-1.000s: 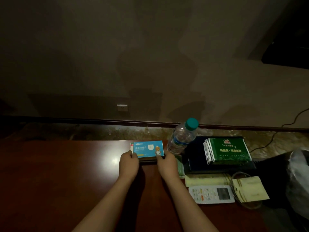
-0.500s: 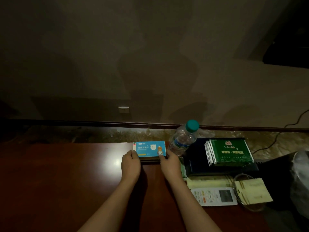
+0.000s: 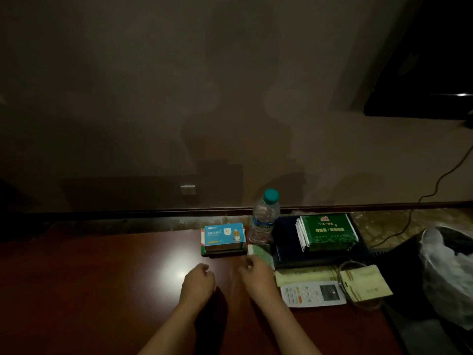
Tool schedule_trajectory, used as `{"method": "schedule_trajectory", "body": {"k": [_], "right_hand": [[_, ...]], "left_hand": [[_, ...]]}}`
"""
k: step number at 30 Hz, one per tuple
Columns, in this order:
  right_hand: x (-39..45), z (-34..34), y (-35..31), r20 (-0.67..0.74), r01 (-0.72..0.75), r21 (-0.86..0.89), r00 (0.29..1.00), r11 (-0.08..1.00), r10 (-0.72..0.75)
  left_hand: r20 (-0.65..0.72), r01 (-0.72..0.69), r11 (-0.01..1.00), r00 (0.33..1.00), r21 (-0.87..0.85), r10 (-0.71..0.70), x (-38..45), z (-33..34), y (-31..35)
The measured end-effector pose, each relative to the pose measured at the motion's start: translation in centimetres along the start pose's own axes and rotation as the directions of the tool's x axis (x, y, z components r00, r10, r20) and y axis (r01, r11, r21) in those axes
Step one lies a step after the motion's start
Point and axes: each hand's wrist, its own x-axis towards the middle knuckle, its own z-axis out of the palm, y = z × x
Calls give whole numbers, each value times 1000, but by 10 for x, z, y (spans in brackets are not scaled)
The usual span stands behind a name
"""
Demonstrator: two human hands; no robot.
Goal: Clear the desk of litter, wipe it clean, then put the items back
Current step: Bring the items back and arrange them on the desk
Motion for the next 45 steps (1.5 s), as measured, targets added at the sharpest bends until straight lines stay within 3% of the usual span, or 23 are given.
{"method": "schedule_trajectory", "body": {"k": [3,11,16,20,26,30,34,39,45], "right_hand": [[-32,1,5,77,52,-121,996,991,-43],[-95,6,14,100,114,-186,990,976,-96],[-132,-7,23,9,50,-180,999,982,-49],[-169,-11,38,-117,-44,-113,993,993,31],[-252,-5,80,-323,-230,16,920,973,223],[-320,-4,124,-446,-309,172,822,935,354],[-380,-4,158,-571,-307,293,703,905,423],[-477,17,204,-635,-378,452,501,808,588],[-643,76,261,-558,-371,722,188,584,808]], "left_hand": [[61,-82,986,995,148,73,-37,2,-9],[78,-223,918,975,327,209,-115,-10,-25],[119,-349,854,937,385,329,-140,-18,-21],[242,-528,758,849,383,470,-163,-11,-13],[505,-736,590,667,333,548,-201,21,-18],[670,-856,438,497,274,552,-255,51,-22],[737,-939,279,332,200,589,-312,85,-22],[829,-992,110,114,64,547,-400,129,-31],[919,-966,-208,-219,-156,329,-551,193,-104]]}}
